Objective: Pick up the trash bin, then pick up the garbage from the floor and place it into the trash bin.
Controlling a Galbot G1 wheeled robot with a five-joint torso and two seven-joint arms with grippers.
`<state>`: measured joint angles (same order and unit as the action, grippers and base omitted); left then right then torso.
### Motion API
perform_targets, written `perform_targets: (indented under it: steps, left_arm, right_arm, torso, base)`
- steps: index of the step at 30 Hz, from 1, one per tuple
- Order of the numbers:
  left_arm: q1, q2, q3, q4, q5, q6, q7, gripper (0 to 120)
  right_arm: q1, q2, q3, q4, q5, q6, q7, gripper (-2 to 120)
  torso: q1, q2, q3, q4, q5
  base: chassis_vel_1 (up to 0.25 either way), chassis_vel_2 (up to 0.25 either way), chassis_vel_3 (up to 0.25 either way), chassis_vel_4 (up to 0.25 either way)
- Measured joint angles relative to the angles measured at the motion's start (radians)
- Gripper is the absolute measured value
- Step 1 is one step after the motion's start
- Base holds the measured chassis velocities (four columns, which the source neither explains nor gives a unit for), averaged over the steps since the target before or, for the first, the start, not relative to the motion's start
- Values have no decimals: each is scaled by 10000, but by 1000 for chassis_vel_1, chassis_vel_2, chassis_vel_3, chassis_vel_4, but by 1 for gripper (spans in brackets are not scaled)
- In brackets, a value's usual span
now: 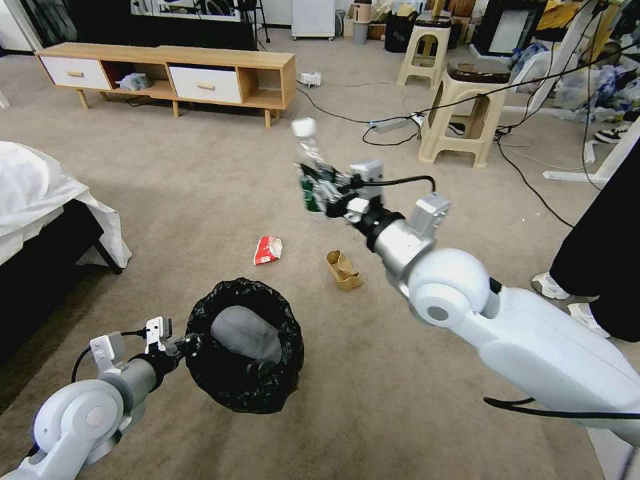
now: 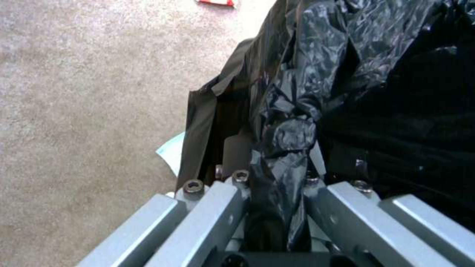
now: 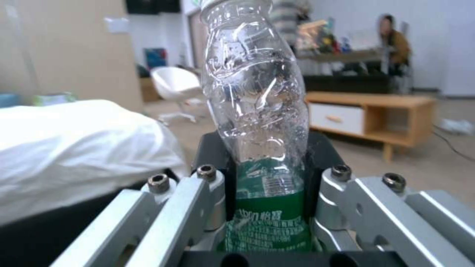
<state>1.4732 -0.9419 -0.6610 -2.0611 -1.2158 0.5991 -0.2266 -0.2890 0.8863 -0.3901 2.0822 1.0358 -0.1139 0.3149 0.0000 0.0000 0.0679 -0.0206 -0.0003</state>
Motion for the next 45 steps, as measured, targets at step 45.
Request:
perform_targets:
  steps: [45]
  left_arm:
    - [-162,21,-243,-682,-3157,693,-2418,1]
  right_arm:
    - [-1408,-327,-1167,636,-1841,896,-2664,22]
  torso:
    - [0,0,0,-3,4]
  base:
    - [0,0,0,0]
